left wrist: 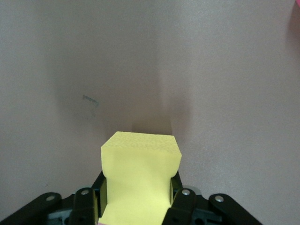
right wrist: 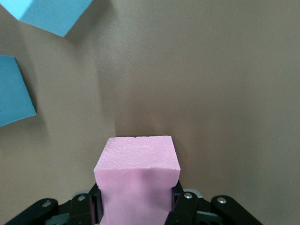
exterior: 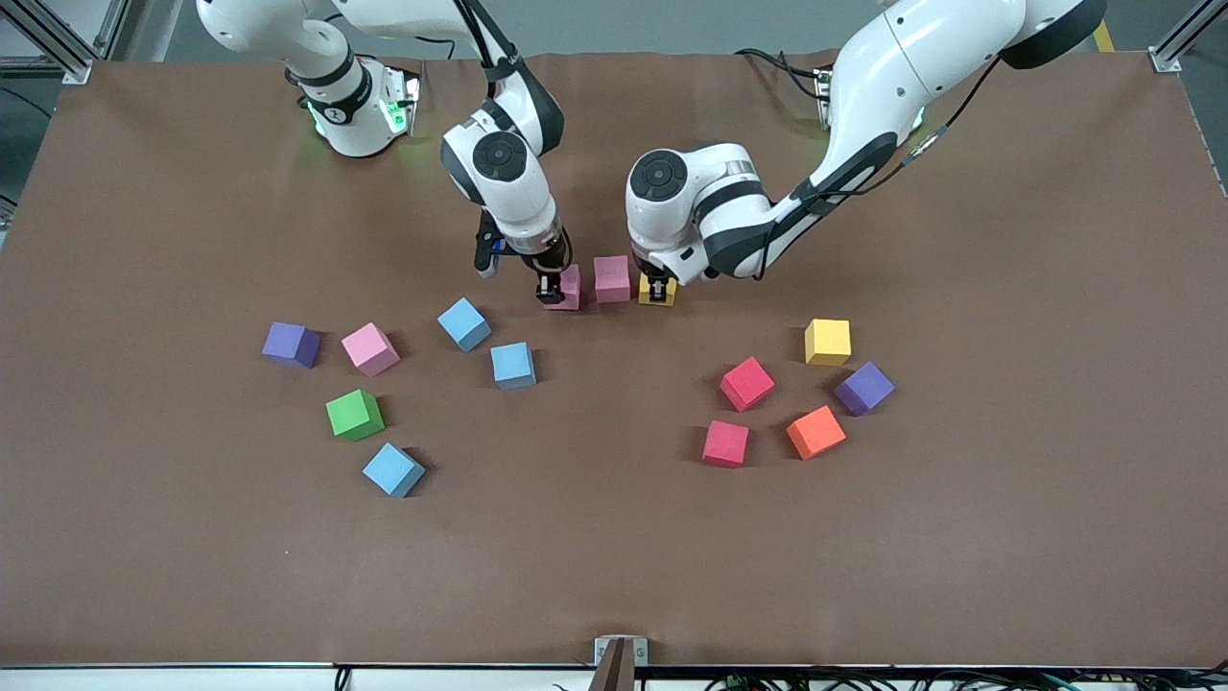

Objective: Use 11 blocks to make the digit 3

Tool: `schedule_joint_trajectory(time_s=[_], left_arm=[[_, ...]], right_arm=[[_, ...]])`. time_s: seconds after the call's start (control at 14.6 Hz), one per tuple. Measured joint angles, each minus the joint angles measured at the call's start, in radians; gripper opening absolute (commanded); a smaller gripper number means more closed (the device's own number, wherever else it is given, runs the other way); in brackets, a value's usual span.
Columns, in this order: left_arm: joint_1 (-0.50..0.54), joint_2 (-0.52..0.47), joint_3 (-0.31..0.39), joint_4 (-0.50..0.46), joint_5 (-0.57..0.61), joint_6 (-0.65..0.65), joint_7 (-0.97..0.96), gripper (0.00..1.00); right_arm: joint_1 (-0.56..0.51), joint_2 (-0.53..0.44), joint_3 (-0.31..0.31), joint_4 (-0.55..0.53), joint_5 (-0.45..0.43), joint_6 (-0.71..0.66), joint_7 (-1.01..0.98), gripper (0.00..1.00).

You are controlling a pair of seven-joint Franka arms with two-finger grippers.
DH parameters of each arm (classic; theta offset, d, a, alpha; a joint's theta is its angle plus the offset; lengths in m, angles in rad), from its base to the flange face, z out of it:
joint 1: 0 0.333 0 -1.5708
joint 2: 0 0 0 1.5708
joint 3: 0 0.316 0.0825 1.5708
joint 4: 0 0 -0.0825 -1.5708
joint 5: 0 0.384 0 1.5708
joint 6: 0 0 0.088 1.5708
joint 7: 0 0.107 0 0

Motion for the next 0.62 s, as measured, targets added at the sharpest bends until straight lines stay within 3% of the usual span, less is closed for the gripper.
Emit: schedule_joint_trajectory(time_s=[0.62], left_arm=[[-0.078,0.005,0.069,0.040,-0.008,0.007,-0.017,0.41]], right_arm=[[0.021,0.035,0.004,0.023,0.010,0.002,0.000,0.00]])
